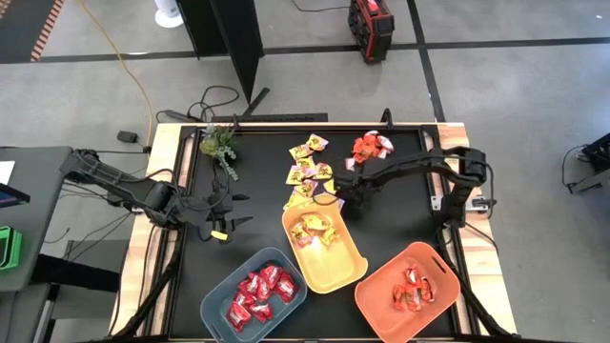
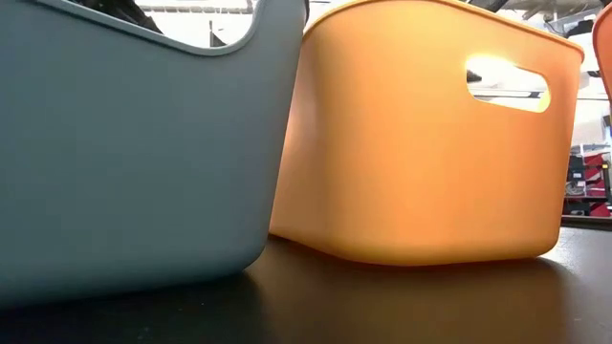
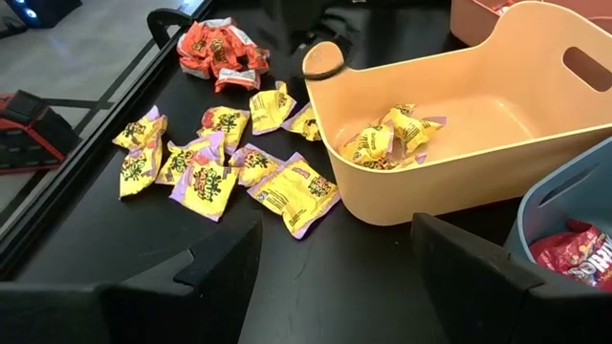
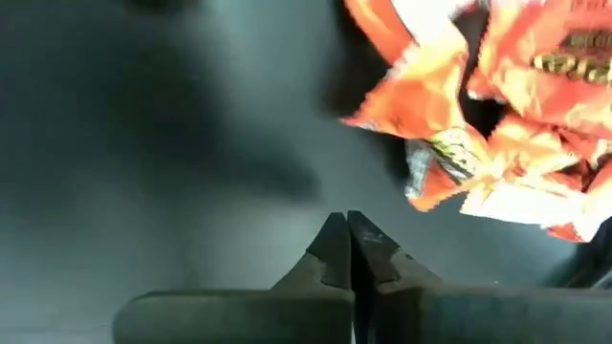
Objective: Sort candy
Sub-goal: Put the orange chocolate into the orange bin
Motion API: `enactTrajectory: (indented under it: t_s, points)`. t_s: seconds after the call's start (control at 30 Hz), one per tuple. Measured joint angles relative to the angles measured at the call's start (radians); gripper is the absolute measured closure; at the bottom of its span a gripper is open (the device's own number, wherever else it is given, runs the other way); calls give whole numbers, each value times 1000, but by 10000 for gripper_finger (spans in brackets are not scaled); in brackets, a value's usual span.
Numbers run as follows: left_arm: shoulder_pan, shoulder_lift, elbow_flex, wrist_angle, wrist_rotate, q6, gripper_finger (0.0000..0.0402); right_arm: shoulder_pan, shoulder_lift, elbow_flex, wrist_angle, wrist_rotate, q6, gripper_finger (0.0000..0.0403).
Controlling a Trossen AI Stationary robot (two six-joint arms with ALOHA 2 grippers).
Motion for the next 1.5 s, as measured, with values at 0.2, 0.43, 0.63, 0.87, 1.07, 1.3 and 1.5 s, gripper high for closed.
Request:
enactTrajectory:
  t_s: [0.2,0.43,0.63,0.87,1.07,1.3,1.5]
  points:
    - [0,0,0,0,0,0,138,64,-24,36,22,85,-44,377]
    - [0,0,0,-1,0,0,138,-6,-2,35,66,90,-84,223]
    - [0,0,0,-2,0,-1,138,-49,25,34,118,62,-200,113]
    - [0,0,0,-5,0,-3,138,-101,107,41,127,14,-238,135]
    - [0,0,0,-11,0,-3,138,-68,102,38,104,10,-229,254]
    - [0,0,0,-9,0,-2,138,-47,75,33,48,22,-160,391]
    - [0,0,0,-10,0,-3,138,15,9,31,17,24,-142,400]
